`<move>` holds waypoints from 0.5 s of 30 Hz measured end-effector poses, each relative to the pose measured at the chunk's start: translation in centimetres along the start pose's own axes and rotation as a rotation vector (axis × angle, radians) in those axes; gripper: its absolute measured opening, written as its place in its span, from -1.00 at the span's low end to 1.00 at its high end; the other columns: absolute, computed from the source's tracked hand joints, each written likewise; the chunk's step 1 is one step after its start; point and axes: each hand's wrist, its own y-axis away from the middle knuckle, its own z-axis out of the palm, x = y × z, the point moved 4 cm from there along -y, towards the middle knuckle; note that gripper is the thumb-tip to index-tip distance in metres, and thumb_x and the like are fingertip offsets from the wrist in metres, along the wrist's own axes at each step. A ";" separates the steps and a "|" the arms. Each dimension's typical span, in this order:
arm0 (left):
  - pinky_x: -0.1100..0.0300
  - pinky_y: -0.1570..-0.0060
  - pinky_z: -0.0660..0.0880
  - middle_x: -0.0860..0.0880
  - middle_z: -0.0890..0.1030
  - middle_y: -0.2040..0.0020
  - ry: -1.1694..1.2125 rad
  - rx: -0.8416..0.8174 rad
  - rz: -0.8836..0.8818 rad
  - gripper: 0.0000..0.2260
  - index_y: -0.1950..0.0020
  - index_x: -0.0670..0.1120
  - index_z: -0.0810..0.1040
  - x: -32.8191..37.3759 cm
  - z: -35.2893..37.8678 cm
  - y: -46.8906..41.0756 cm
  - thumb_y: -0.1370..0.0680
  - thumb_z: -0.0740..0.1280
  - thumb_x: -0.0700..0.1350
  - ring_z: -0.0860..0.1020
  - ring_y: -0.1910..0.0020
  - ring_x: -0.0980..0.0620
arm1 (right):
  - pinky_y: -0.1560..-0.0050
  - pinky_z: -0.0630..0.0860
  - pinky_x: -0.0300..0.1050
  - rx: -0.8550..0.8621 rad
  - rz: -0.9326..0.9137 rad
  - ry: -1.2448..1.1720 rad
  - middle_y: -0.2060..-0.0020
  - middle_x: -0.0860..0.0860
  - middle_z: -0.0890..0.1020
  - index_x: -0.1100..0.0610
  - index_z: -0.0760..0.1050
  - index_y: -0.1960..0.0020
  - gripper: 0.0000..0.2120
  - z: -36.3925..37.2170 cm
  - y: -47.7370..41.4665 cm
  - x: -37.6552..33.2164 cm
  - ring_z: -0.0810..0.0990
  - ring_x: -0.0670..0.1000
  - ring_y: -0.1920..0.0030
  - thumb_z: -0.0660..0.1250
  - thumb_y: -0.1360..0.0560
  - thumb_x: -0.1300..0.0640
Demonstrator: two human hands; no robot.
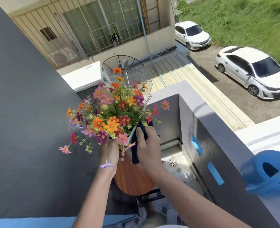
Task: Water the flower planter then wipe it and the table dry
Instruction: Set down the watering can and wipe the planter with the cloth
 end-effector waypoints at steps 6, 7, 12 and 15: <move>0.36 0.65 0.26 -0.08 0.44 0.47 -0.033 -0.076 -0.063 -0.59 0.37 -0.07 0.46 0.8 -1.7 -0.8 -0.63 0.03 -0.12 0.33 0.70 0.17 | 0.16 0.32 -0.36 0.011 -0.020 -0.018 0.18 -0.04 0.55 0.11 0.58 0.05 -0.81 -2.6 -3.6 -0.6 0.49 -0.16 0.17 0.22 -0.65 0.13; 0.40 0.69 0.22 -0.08 0.45 0.54 0.053 -0.099 -0.081 -0.50 0.45 -0.07 0.47 1.0 -2.0 -0.8 -0.66 0.00 -0.16 0.31 0.72 0.17 | 0.08 0.34 -0.36 -0.024 -0.039 0.003 0.07 0.01 0.61 0.14 0.61 -0.07 -0.80 -3.1 -4.4 -0.5 0.53 -0.12 0.06 0.22 -0.65 0.11; 0.43 0.68 0.14 -0.08 0.44 0.60 0.140 -0.132 -0.051 -0.61 0.33 -0.14 0.33 1.0 -3.9 -1.7 -0.67 -0.02 -0.16 0.24 0.73 0.16 | 0.24 0.32 -0.17 -0.241 0.026 -0.074 0.32 -0.02 0.52 0.20 0.54 0.17 -0.67 -4.1 -6.8 -1.3 0.41 -0.09 0.31 0.22 -0.65 0.02; 0.45 0.67 0.18 -0.13 0.44 0.57 0.193 -0.188 -0.057 -0.40 0.50 -0.11 0.50 0.6 -4.6 -2.2 -0.68 -0.04 -0.18 0.27 0.73 0.16 | 0.34 0.33 -0.27 -0.325 0.126 -0.128 0.47 -0.17 0.45 0.08 0.49 0.33 -0.62 -4.4 -7.8 -1.7 0.39 -0.13 0.41 0.25 -0.64 -0.01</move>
